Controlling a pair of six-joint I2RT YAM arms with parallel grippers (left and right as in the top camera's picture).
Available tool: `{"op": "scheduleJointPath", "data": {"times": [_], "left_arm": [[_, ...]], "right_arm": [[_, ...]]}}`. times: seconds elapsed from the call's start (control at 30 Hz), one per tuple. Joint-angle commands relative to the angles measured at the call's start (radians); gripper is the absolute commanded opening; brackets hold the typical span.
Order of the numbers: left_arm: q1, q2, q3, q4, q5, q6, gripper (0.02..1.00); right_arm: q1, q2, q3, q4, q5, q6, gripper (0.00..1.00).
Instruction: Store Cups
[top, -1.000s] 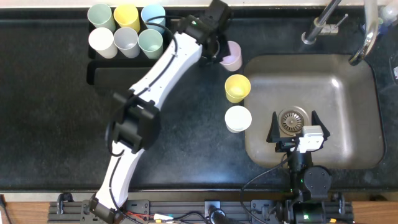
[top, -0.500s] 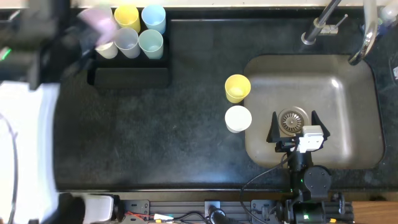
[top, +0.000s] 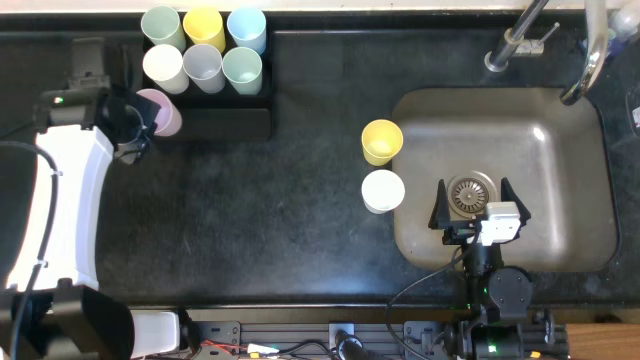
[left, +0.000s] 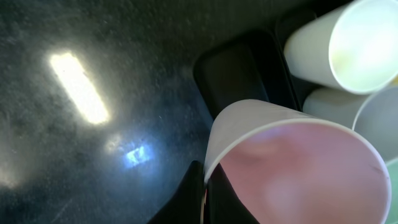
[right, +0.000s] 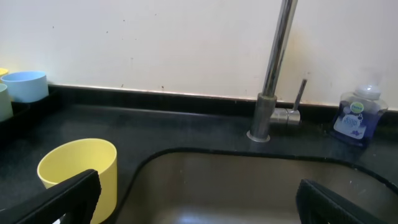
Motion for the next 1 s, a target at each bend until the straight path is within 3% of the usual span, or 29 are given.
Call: {"op": "scheduleJointPath", "data": {"times": [0.03,0.43,1.0], "left_arm": [[0.041,0.046,0.013,0.025,0.023,-0.014,0.036],[0.047,0.166,0.013,0.161,0.055,-0.015,0.036],[0.047,0.247,0.013,0.163,0.058,-0.014,0.036]], "right_arm": [[-0.006,-0.008,-0.013,0.005,-0.007,0.008,0.996],[-0.006,-0.008,-0.013,0.005,-0.007,0.008,0.996],[-0.006,-0.008,-0.013,0.005,-0.007,0.008,0.996]]}}
